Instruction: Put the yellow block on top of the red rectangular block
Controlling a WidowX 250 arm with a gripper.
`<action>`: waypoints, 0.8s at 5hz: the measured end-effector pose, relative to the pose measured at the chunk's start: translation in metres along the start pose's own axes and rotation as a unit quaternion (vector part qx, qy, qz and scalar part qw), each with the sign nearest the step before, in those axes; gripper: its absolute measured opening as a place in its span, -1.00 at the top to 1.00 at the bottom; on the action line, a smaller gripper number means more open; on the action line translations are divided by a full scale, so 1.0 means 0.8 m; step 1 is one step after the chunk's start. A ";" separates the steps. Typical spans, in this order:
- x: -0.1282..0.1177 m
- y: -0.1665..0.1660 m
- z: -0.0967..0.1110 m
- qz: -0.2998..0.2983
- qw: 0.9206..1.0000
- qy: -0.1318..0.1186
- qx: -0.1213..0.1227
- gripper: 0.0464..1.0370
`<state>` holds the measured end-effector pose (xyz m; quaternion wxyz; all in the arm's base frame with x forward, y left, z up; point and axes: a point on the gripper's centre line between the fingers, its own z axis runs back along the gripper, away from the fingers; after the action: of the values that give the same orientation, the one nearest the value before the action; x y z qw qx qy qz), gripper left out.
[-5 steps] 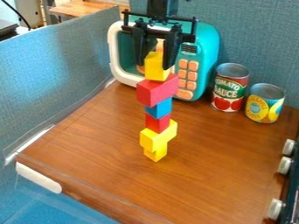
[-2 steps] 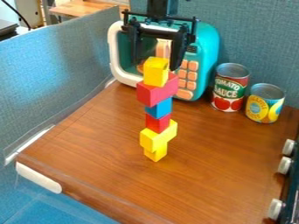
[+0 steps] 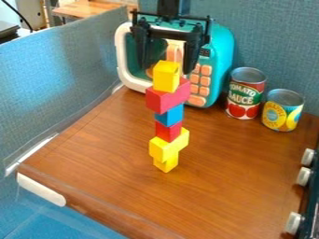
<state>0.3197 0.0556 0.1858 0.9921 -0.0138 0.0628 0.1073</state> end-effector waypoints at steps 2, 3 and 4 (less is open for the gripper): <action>0.005 0.014 0.025 0.007 1.000 -0.026 -0.006 -0.93; 0.001 0.005 0.035 -0.009 0.999 -0.023 0.021 -0.93; -0.002 -0.039 0.039 -0.064 0.997 -0.027 0.042 -0.93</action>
<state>0.3284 0.0258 0.2172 0.9980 0.0267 0.0395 0.0416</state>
